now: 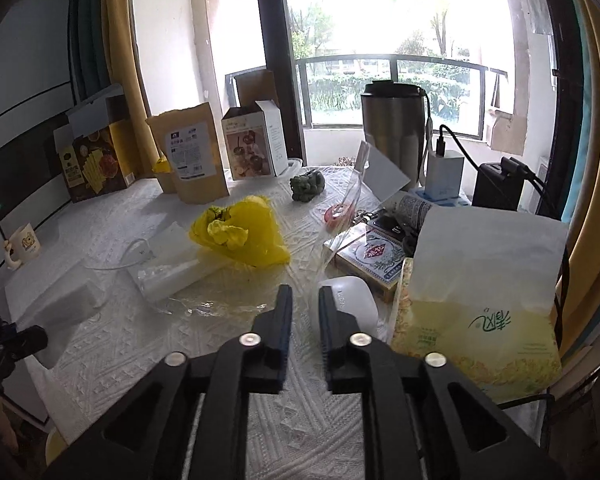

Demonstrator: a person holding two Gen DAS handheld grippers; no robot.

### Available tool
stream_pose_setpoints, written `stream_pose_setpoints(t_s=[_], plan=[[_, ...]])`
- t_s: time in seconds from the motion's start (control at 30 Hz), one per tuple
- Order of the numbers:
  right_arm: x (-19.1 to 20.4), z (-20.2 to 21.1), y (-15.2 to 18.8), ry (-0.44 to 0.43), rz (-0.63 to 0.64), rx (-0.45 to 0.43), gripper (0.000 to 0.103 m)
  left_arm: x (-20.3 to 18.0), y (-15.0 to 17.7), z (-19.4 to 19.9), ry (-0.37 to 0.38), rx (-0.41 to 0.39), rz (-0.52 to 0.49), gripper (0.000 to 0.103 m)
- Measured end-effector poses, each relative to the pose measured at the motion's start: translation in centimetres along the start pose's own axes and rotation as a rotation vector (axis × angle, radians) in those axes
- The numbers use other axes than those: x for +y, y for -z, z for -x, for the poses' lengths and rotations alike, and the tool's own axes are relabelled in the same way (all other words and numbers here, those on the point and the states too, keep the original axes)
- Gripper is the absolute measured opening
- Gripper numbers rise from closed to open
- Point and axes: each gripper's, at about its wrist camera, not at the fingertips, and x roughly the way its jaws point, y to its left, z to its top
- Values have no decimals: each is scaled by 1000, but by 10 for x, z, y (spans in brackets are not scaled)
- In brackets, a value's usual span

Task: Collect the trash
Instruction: 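Grasp the clear plastic sheet with the right gripper while the left gripper holds the wrapper, then carry both items over the yellow basket and open the left gripper to drop the wrapper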

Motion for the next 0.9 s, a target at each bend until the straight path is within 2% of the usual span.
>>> stream_pose_setpoints(t_s=[0.03,0.07,0.27,0.37,0.47,0.5,0.53,0.67,0.9], plan=[[0,-4,-1,0,2,6,31,5,2,2,-10,-14,6,13],[0,-9,-3,1,2,12,33,10,4,2,-22,-21,13,13],[-11,-38,-13,31,-27,44,33,40,12,-7,-79,-27,68,13],[-15,-44,-18,51,-38,47,33,49,14,-9,-84,-28,81,13],[-15,-49,-21,35,-33,42,32,52,15,-7,-82,-43,85,13],[-14,-50,-22,23,-32,41,24,53,16,-7,-82,-47,89,13],[-12,-50,-22,15,-28,40,8,53,16,-7,-83,-47,95,13],[-3,-37,-21,9,-3,-5,2,46,20,-2,-77,-48,93,13],[10,11,-18,25,38,-71,2,39,23,24,-73,-77,91,13]])
